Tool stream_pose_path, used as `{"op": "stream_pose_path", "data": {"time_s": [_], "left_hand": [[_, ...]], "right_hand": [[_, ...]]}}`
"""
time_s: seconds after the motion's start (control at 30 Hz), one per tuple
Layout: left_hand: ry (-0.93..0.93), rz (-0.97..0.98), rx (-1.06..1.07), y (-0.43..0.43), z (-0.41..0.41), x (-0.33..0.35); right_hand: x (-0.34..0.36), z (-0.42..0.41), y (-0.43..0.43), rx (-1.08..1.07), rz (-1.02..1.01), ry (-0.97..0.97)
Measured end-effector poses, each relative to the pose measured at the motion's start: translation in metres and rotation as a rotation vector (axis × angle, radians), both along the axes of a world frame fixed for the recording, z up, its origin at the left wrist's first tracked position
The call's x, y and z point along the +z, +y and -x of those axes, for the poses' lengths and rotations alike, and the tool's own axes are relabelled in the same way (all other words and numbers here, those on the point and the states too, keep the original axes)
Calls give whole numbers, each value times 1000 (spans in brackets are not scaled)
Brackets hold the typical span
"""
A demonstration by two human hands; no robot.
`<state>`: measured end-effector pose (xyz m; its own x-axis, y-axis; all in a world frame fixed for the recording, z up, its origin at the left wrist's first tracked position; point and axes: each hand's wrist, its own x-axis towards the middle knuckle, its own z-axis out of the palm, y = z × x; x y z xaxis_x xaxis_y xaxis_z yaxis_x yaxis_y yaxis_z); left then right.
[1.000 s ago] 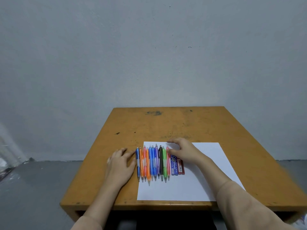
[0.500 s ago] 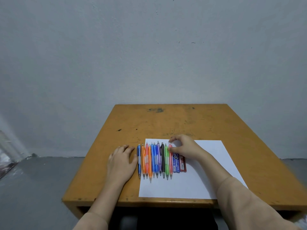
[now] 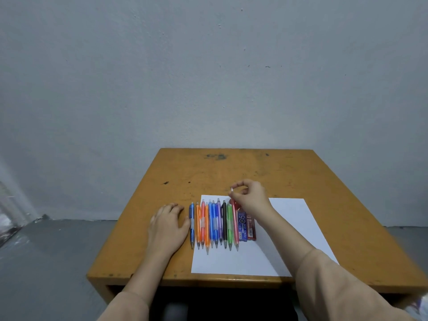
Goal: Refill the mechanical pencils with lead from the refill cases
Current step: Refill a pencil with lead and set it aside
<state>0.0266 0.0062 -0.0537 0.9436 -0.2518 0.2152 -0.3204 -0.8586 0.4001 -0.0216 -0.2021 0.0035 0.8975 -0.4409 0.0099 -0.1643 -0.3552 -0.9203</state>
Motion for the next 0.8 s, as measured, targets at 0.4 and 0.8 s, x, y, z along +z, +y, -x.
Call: {"op": "stream_pose_path", "data": {"time_s": [0.4, 0.8], "left_hand": [[-96, 291, -100, -2, 12, 10], [23, 604, -446, -44, 103, 48]], "right_hand": [[46, 48, 8, -40, -284, -396], [13, 103, 35, -309, -488, -454]]}}
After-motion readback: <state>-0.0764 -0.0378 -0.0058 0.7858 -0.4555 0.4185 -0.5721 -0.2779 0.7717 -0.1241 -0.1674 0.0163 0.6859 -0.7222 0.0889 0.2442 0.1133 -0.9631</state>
